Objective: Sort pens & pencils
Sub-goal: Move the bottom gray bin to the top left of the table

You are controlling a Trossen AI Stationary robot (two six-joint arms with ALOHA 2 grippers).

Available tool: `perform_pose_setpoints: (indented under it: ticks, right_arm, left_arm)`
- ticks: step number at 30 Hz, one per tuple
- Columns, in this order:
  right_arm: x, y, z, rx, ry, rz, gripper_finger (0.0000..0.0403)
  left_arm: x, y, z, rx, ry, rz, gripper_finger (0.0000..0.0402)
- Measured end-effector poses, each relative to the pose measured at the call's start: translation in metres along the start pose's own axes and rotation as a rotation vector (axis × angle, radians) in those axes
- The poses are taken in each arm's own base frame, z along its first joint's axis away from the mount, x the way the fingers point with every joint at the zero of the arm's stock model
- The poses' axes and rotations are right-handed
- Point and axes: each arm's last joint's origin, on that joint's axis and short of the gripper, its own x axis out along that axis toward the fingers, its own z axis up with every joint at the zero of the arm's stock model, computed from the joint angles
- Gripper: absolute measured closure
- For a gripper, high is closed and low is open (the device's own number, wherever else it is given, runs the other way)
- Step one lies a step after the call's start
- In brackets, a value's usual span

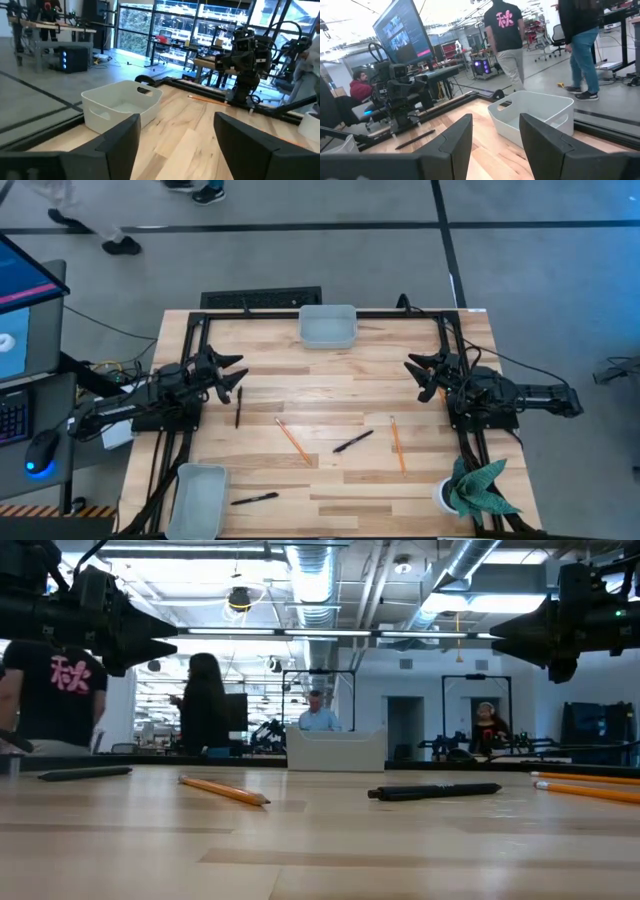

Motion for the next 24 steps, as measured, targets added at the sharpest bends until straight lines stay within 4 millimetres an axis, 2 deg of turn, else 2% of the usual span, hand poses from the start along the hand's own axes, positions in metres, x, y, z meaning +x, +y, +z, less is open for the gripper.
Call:
perform_pose_setpoints:
  ticks: [4, 7, 13, 17, 24]
  right_arm:
    - [0.000, 0.000, 0.000, -0.005, 0.000, 0.000, 0.0220]
    - [0.000, 0.000, 0.000, -0.007, 0.000, 0.000, 0.0219]
    - [0.000, 0.000, 0.000, -0.008, -0.001, 0.000, 0.0219]
    - [0.000, 0.000, 0.000, -0.008, 0.000, 0.000, 0.0221]
    - [0.000, 0.000, 0.000, -0.008, 0.000, 0.000, 0.0221]
  left_arm:
    - [0.000, -0.003, 0.002, 0.040, 0.028, -0.082, 0.0155]
    - [-0.002, -0.010, 0.019, 0.136, 0.017, -0.203, 0.0154]
    - [0.001, -0.016, 0.050, 0.369, 0.111, -0.207, 0.0154]
    - [0.015, -0.025, 0.071, 0.583, 0.180, -0.272, 0.0154]
    - [0.043, -0.052, 0.103, 0.949, 0.275, -0.495, 0.0155]
